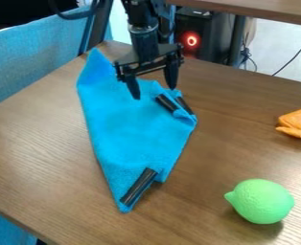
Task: Unfold the cloth from top right to bottom left
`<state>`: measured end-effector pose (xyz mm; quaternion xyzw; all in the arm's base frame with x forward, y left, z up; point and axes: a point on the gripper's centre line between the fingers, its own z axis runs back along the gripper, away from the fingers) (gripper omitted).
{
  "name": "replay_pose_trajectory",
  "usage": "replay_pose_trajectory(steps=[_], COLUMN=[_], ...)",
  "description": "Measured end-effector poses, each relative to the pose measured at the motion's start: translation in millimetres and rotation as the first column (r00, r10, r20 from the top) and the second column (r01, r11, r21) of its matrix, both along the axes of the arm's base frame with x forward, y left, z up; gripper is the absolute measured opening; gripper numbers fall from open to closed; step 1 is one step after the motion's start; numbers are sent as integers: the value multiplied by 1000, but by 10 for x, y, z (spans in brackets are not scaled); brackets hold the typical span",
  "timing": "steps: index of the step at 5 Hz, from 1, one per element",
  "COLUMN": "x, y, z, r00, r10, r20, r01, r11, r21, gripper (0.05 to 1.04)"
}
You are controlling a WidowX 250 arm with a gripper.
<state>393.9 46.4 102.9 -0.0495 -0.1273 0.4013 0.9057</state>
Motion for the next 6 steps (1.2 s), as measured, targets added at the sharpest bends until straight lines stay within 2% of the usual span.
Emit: replay_pose_trajectory(steps=[3,4,5,6], x=[25,59,91,94], y=[-144,-167,-189,-212], z=[-285,-296,-302,-303], r00=[996,996,995,994], r10=[-60,-57,-63,-74], r20=[-69,-70,-75,-77], r01=[65,63,71,83], r11=[995,994,991,989], r21=[81,90,117,122], gripper=[972,847,528,278])
